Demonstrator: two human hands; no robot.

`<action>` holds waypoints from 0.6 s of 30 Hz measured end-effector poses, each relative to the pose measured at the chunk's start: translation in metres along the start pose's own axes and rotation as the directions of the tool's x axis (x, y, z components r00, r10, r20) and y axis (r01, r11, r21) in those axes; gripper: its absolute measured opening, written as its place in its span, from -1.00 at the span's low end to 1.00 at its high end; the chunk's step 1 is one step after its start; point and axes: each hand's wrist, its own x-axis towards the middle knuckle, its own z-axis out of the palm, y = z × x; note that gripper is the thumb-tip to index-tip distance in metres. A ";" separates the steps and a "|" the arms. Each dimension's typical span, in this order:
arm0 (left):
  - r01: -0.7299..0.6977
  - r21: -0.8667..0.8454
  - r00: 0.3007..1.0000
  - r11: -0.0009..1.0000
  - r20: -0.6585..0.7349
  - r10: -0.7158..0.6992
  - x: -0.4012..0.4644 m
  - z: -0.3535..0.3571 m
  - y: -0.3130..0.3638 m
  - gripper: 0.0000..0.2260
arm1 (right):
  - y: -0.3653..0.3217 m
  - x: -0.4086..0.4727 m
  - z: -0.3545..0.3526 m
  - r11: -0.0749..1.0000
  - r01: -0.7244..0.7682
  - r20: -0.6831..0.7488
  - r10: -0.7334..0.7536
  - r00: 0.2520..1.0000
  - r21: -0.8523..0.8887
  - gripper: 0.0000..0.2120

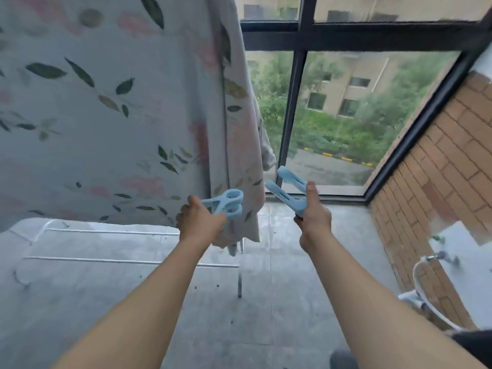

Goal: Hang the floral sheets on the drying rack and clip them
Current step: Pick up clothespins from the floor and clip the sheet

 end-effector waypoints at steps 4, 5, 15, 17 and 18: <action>-0.027 -0.081 0.986 0.996 -0.167 0.014 0.008 -0.035 0.023 -0.27 | -0.036 0.015 0.036 0.997 0.078 0.105 -0.075 0.992 -0.025 -0.44; -0.037 -0.113 0.979 0.993 -0.203 0.013 0.011 -0.044 0.026 -0.26 | -0.044 0.018 0.047 0.994 0.102 0.129 -0.096 0.987 -0.043 -0.40; -0.137 -0.173 0.946 0.975 -0.316 0.077 0.057 -0.121 0.079 -0.35 | -0.139 0.035 0.135 0.872 0.469 0.223 -0.434 0.873 -0.139 -0.28; -0.163 -0.177 0.941 0.971 -0.322 0.099 0.061 -0.134 0.096 -0.33 | -0.165 0.036 0.146 0.801 0.573 0.288 -0.516 0.807 -0.170 -0.31; -0.172 -0.175 0.938 0.969 -0.330 0.107 0.062 -0.140 0.104 -0.30 | -0.178 0.037 0.151 0.761 0.625 0.327 -0.554 0.766 -0.174 -0.30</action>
